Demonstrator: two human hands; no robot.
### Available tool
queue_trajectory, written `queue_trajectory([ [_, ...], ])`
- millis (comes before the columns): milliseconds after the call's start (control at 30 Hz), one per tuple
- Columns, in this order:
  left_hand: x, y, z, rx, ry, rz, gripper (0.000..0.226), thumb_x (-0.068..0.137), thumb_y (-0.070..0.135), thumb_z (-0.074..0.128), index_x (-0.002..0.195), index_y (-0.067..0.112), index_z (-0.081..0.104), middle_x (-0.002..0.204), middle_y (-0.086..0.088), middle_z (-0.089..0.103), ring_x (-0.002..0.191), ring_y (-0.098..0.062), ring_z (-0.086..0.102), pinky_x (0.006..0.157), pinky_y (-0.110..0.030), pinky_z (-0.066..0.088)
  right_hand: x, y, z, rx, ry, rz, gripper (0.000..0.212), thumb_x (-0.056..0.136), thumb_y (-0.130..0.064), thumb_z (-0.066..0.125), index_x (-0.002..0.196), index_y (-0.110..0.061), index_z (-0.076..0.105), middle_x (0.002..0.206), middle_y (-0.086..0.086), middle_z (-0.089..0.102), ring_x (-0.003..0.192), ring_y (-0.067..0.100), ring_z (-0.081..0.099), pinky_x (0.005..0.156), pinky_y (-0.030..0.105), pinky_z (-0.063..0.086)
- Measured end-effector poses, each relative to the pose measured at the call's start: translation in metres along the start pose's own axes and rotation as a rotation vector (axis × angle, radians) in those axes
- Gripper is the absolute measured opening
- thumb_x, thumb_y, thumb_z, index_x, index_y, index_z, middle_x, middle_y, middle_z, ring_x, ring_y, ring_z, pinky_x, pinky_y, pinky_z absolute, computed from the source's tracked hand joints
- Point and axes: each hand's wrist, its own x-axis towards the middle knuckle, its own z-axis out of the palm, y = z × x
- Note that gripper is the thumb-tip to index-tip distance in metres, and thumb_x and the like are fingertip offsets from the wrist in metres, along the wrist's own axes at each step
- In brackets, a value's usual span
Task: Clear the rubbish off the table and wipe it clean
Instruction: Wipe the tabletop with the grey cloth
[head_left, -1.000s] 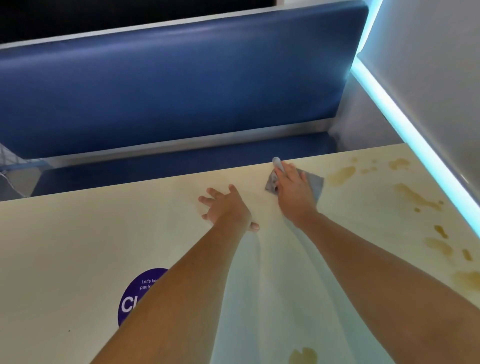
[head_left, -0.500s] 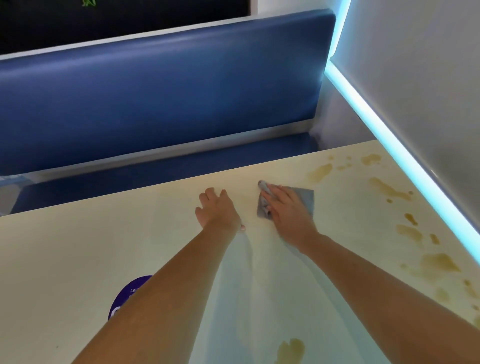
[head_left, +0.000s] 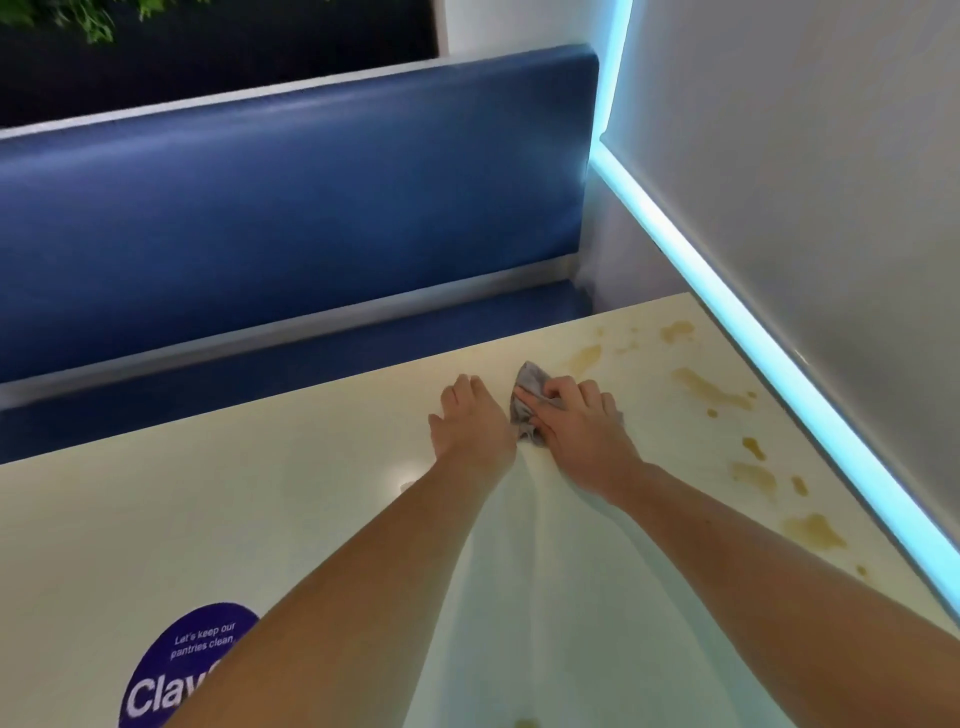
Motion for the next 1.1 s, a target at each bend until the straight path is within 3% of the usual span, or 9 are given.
queue_trajectory([
  [100, 0.02, 0.019, -0.002, -0.054, -0.063, 0.011, 0.083, 0.091, 0.045, 0.06, 0.152, 0.01, 0.016, 0.159, -0.006, 0.011, 0.143, -0.027, 0.018, 0.109, -0.044, 0.033, 0.017, 0.031, -0.004, -0.058, -0.093, 0.218, 0.045, 0.101, -0.025, 0.042, 0.145, -0.035, 0.04, 0.131, 0.003, 0.044, 0.108, 0.029, 0.043, 0.088, 0.038, 0.036],
  [200, 0.032, 0.031, 0.001, -0.046, -0.101, -0.028, 0.087, 0.083, 0.052, 0.069, 0.149, 0.016, 0.025, 0.156, -0.008, 0.017, 0.141, -0.03, 0.02, 0.105, -0.047, 0.039, 0.027, 0.035, -0.008, -0.072, -0.105, 0.381, 0.046, 0.103, -0.026, 0.037, 0.148, -0.032, 0.033, 0.138, 0.004, 0.037, 0.115, 0.028, 0.037, 0.093, 0.037, 0.03],
  [267, 0.034, 0.036, 0.003, -0.027, -0.09, -0.046, 0.084, 0.081, 0.052, 0.072, 0.145, 0.017, 0.031, 0.151, -0.008, 0.023, 0.136, -0.029, 0.025, 0.1, -0.045, 0.041, 0.025, 0.027, -0.008, -0.021, -0.136, 0.384, 0.046, 0.103, -0.027, 0.037, 0.148, -0.034, 0.031, 0.14, 0.002, 0.035, 0.116, 0.027, 0.036, 0.094, 0.037, 0.03],
  [400, 0.036, 0.044, 0.001, 0.02, -0.087, -0.081, 0.077, 0.082, 0.043, 0.074, 0.142, 0.014, 0.035, 0.147, -0.011, 0.028, 0.133, -0.03, 0.03, 0.093, -0.04, 0.044, 0.017, 0.041, -0.005, 0.0, -0.115, 0.124, 0.048, 0.101, -0.024, 0.044, 0.146, -0.036, 0.039, 0.137, 0.002, 0.045, 0.115, 0.029, 0.042, 0.093, 0.039, 0.033],
  [600, 0.043, 0.052, 0.0, 0.066, -0.156, -0.117, 0.081, 0.093, 0.022, 0.064, 0.154, 0.006, 0.013, 0.162, -0.017, 0.002, 0.147, -0.041, 0.009, 0.107, -0.048, 0.039, 0.047, 0.059, -0.012, -0.095, -0.188, 0.416, 0.047, 0.103, -0.031, 0.035, 0.149, -0.032, 0.028, 0.142, 0.003, 0.034, 0.118, 0.027, 0.036, 0.097, 0.037, 0.031],
  [767, 0.044, 0.055, -0.001, 0.076, -0.182, -0.122, 0.085, 0.093, 0.025, 0.065, 0.154, 0.004, 0.009, 0.162, -0.019, -0.001, 0.147, -0.043, 0.007, 0.109, -0.051, 0.037, 0.035, 0.049, -0.011, -0.037, -0.205, 0.022, 0.043, 0.101, -0.037, 0.038, 0.141, -0.025, 0.046, 0.131, 0.007, 0.049, 0.107, 0.028, 0.045, 0.087, 0.039, 0.037],
  [833, 0.045, 0.056, -0.001, 0.074, -0.182, -0.115, 0.085, 0.093, 0.024, 0.065, 0.154, 0.004, 0.009, 0.162, -0.019, -0.001, 0.147, -0.043, 0.007, 0.108, -0.051, 0.037, 0.044, 0.07, -0.015, -0.102, -0.186, 0.034, 0.048, 0.101, -0.041, 0.027, 0.141, -0.024, 0.046, 0.131, 0.009, 0.048, 0.107, 0.029, 0.045, 0.088, 0.04, 0.037],
  [967, 0.047, 0.055, -0.002, 0.094, -0.184, -0.125, 0.083, 0.092, 0.023, 0.065, 0.154, 0.005, 0.013, 0.162, -0.018, 0.001, 0.147, -0.043, 0.009, 0.106, -0.049, 0.039, 0.057, 0.095, -0.013, -0.133, -0.184, 0.26, 0.053, 0.104, -0.041, 0.025, 0.15, -0.016, 0.031, 0.155, 0.008, 0.025, 0.138, 0.028, 0.027, 0.114, 0.039, 0.022],
  [1100, 0.048, 0.057, -0.006, 0.102, -0.215, -0.133, 0.078, 0.088, 0.028, 0.072, 0.15, 0.007, 0.029, 0.161, -0.018, 0.011, 0.145, -0.043, 0.018, 0.106, -0.045, 0.041, 0.047, 0.075, 0.006, -0.04, -0.264, 0.033, 0.053, 0.107, -0.03, 0.022, 0.156, -0.013, 0.012, 0.164, 0.004, 0.003, 0.15, 0.019, 0.001, 0.122, 0.033, 0.0],
])
